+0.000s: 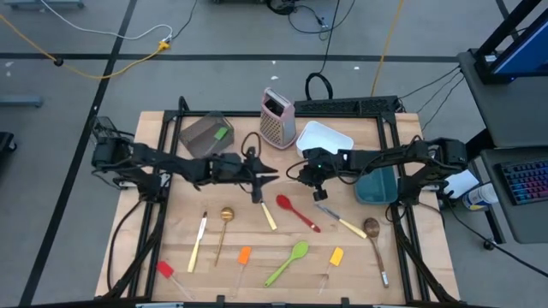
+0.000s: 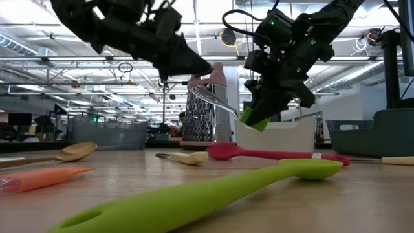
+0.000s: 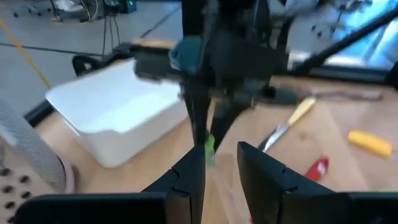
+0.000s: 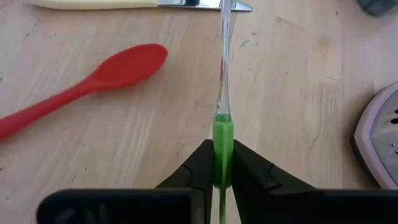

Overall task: Pick & Place Kitchen Items
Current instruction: Put the green spatula into the black bin

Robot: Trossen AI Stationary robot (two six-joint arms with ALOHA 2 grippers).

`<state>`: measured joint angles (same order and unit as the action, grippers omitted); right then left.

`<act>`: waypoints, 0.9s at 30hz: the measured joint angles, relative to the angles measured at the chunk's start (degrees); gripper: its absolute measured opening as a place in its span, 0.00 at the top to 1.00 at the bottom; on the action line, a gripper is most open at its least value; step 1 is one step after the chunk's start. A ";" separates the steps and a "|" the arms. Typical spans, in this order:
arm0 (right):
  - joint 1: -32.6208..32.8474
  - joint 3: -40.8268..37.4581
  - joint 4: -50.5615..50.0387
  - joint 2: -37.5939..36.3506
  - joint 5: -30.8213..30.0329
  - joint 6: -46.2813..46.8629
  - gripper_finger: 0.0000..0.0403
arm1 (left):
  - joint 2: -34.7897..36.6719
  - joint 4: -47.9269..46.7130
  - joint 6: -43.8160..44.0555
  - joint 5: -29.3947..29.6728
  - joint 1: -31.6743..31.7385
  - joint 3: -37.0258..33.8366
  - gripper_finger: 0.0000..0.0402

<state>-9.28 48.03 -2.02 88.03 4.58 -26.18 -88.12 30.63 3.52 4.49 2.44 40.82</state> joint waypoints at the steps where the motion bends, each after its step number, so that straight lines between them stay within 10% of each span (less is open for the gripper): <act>1: 0.00 0.00 0.00 0.00 0.00 0.01 0.92 | -1.00 -0.13 -0.02 0.00 0.00 0.00 0.75; 27: 0.02 0.07 -0.33 -0.02 0.03 0.06 0.92 | -5.46 -1.10 0.69 -1.55 -0.52 0.00 0.75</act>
<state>-9.26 48.10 -2.35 88.01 4.61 -26.12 -93.58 29.53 4.21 2.94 1.91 40.82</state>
